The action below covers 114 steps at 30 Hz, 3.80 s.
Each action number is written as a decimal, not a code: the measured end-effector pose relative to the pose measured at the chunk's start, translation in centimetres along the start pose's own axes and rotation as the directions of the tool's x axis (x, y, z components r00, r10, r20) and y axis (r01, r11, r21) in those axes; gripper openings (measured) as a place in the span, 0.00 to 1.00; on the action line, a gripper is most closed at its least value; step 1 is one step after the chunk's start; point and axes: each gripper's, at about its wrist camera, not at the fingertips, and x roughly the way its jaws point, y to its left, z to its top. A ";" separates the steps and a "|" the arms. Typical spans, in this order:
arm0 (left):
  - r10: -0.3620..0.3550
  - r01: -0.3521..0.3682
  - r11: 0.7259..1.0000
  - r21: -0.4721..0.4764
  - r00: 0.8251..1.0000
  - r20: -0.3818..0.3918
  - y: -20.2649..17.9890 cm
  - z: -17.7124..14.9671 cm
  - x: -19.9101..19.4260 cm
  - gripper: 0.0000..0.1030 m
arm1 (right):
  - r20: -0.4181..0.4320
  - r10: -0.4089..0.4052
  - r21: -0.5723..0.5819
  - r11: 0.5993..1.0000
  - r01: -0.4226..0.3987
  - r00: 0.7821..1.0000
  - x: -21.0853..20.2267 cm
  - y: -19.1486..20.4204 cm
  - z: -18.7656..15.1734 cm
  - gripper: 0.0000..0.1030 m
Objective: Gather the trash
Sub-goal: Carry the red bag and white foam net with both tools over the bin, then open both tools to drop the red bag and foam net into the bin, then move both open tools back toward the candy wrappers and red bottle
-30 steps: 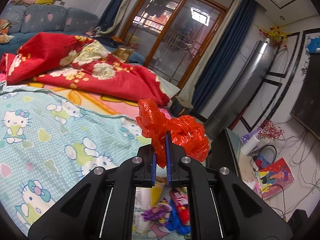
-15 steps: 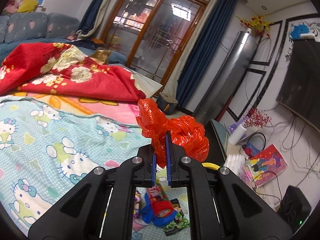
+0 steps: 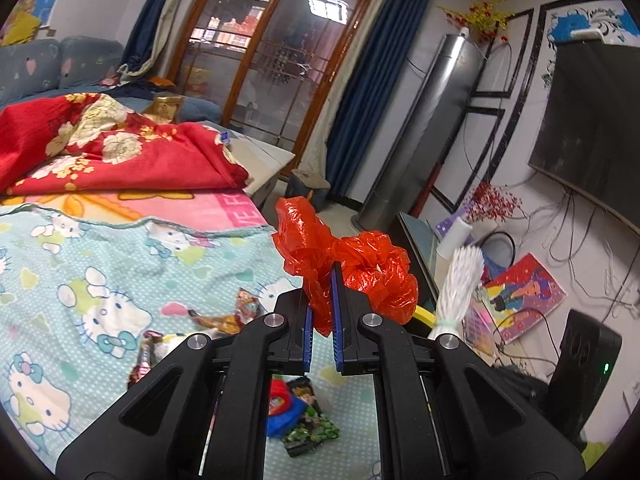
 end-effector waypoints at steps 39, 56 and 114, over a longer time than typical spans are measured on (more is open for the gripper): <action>-0.003 0.067 0.960 0.274 0.974 -0.226 -11.3 -6.8 9.7 0.04 | -0.040 -0.241 0.294 0.925 0.242 0.970 -1.3 -15.7 -2.4 0.20; 0.036 0.076 0.940 0.333 0.947 -0.320 -13.4 -10.0 14.5 0.04 | -0.113 -0.234 0.329 0.908 0.258 0.966 0.0 -18.9 -4.6 0.20; 0.068 -0.070 0.989 0.129 0.997 0.020 -5.7 -4.0 2.5 0.89 | 0.038 -0.178 0.113 0.979 0.173 0.983 -1.8 -5.8 -0.3 0.65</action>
